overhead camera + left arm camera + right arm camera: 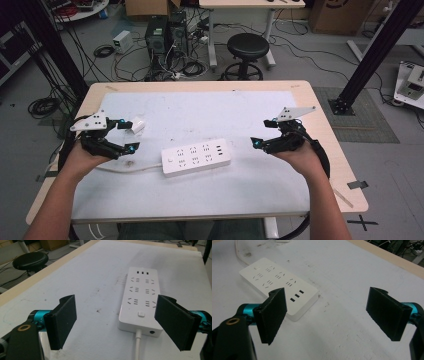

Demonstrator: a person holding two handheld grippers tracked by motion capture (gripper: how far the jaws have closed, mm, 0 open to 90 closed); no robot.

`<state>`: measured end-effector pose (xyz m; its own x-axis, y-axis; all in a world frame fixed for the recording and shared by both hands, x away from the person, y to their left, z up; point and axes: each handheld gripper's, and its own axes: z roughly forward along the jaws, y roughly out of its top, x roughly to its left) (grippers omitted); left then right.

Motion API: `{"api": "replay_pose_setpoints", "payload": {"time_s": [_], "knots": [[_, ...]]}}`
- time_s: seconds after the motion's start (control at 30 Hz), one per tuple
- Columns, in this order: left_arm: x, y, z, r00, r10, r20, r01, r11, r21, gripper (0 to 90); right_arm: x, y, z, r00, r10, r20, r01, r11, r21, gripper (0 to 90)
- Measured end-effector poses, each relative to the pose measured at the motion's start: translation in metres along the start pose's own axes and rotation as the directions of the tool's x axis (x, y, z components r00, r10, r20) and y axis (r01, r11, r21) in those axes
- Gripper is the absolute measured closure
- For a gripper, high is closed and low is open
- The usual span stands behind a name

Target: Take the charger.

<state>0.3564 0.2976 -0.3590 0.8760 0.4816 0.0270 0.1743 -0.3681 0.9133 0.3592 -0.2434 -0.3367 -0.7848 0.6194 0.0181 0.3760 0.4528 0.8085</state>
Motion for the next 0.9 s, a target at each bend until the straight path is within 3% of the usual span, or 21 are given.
{"api": "replay_pose_setpoints", "payload": {"time_s": [0.23, 0.37, 0.4, 0.57, 0.6, 0.67, 0.7, 0.73, 0.77, 0.9], "knots": [[0.003, 0.001, 0.0, 0.9996, -0.005, -0.027, 0.005, 1.0, 0.006, 17.9, -0.001, 0.0, -0.002, 1.0, 0.004, 0.002, -0.004, 1.0, -0.005, 17.1], [0.004, 0.009, -0.003, 0.9986, 0.012, -0.052, -0.01, 0.9997, 0.022, 17.9, -0.002, 0.0, -0.002, 1.0, 0.003, 0.006, -0.003, 1.0, -0.006, 17.1], [0.007, 0.015, -0.004, 0.9969, 0.016, -0.077, -0.013, 0.9994, 0.034, 17.9, -0.003, 0.0, -0.002, 1.0, 0.004, 0.004, -0.004, 1.0, -0.006, 17.1], [0.019, 0.023, -0.005, 0.9932, 0.005, -0.116, 0.0, 0.9991, 0.043, 18.0, -0.001, 0.001, 0.001, 1.0, -0.005, 0.002, 0.005, 1.0, 0.004, 17.1], [0.027, 0.025, -0.004, 0.9915, -0.011, -0.13, 0.017, 0.9989, 0.043, 18.0, -0.001, 0.001, 0.002, 1.0, -0.003, 0.003, 0.003, 1.0, 0.006, 17.1], [0.03, 0.025, -0.004, 0.9901, -0.018, -0.139, 0.024, 0.9988, 0.044, 17.9, -0.001, 0.002, 0.002, 1.0, -0.01, -0.001, 0.01, 1.0, 0.005, 17.1], [0.039, 0.023, -0.003, 0.9856, -0.044, -0.163, 0.049, 0.9985, 0.025, 17.9, 0.0, 0.001, 0.002, 1.0, -0.009, 0.003, 0.009, 1.0, 0.006, 17.1], [0.039, 0.023, -0.003, 0.9856, -0.044, -0.163, 0.049, 0.9985, 0.025, 17.9, 0.0, 0.001, 0.002, 1.0, -0.009, 0.003, 0.009, 1.0, 0.006, 17.1], [0.048, 0.019, 0.0, 0.9798, -0.063, -0.19, 0.07, 0.9971, 0.029, 17.9, 0.001, 0.001, 0.002, 1.0, -0.006, 0.002, 0.006, 1.0, 0.012, 17.1], [0.058, 0.013, 0.005, 0.9752, -0.081, -0.206, 0.093, 0.9946, 0.048, 17.9, 0.002, 0.001, 0.002, 1.0, -0.006, 0.003, 0.006, 1.0, 0.012, 17.1]]}}
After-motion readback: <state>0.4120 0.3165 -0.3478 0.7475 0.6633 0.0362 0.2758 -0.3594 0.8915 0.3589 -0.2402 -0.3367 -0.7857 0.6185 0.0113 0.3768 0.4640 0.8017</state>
